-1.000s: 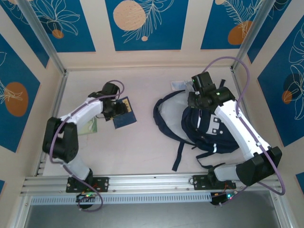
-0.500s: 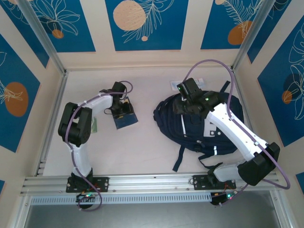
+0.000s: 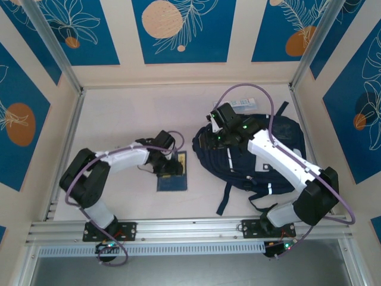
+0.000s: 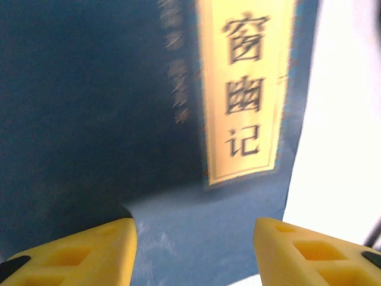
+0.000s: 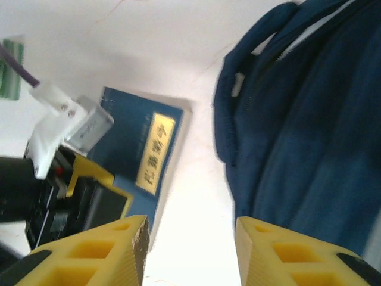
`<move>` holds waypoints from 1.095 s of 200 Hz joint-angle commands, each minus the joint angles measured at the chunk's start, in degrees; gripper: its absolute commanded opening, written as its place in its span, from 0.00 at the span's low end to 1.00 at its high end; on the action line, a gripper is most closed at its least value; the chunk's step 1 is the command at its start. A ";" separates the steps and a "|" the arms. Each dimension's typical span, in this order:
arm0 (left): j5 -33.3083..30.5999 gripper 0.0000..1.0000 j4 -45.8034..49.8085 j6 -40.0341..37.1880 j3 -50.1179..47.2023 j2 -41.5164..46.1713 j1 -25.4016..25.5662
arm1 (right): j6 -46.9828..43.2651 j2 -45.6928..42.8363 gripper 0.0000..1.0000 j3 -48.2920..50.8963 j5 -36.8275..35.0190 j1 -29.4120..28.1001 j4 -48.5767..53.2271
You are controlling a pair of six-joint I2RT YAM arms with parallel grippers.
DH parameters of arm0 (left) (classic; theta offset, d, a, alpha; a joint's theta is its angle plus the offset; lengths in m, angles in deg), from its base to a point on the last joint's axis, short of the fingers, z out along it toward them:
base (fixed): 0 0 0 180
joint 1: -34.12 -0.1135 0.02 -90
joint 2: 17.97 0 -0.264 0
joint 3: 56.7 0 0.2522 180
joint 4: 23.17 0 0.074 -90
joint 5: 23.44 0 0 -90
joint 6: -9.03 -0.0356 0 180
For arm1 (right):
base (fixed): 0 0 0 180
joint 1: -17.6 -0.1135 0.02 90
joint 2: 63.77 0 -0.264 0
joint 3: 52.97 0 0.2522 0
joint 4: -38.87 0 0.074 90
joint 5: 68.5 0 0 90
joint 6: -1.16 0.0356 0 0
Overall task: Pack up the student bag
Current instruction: Move the book to the bottom-center of the table, then pick up the book from the bottom-center of the table.
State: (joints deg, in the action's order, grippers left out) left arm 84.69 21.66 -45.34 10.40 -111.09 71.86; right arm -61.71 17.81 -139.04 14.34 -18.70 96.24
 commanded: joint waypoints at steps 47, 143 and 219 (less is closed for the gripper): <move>-2.94 0.61 6.08 3.64 -3.03 13.28 -5.79 | 11.27 11.16 0.41 0.34 9.01 -5.36 -0.05; 5.12 0.52 -3.89 5.14 -5.16 0.17 -12.77 | 22.00 26.68 0.53 -0.05 14.23 -6.99 -5.05; 11.79 0.46 -5.72 6.21 -7.70 0.48 -11.92 | 22.49 33.44 0.50 -3.90 22.95 -7.69 -9.94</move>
State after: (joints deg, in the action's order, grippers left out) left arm 89.57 18.23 -40.40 4.65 -110.02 58.76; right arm -40.46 49.68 -142.23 29.80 -26.21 89.55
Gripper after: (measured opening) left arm 0.471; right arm 0.504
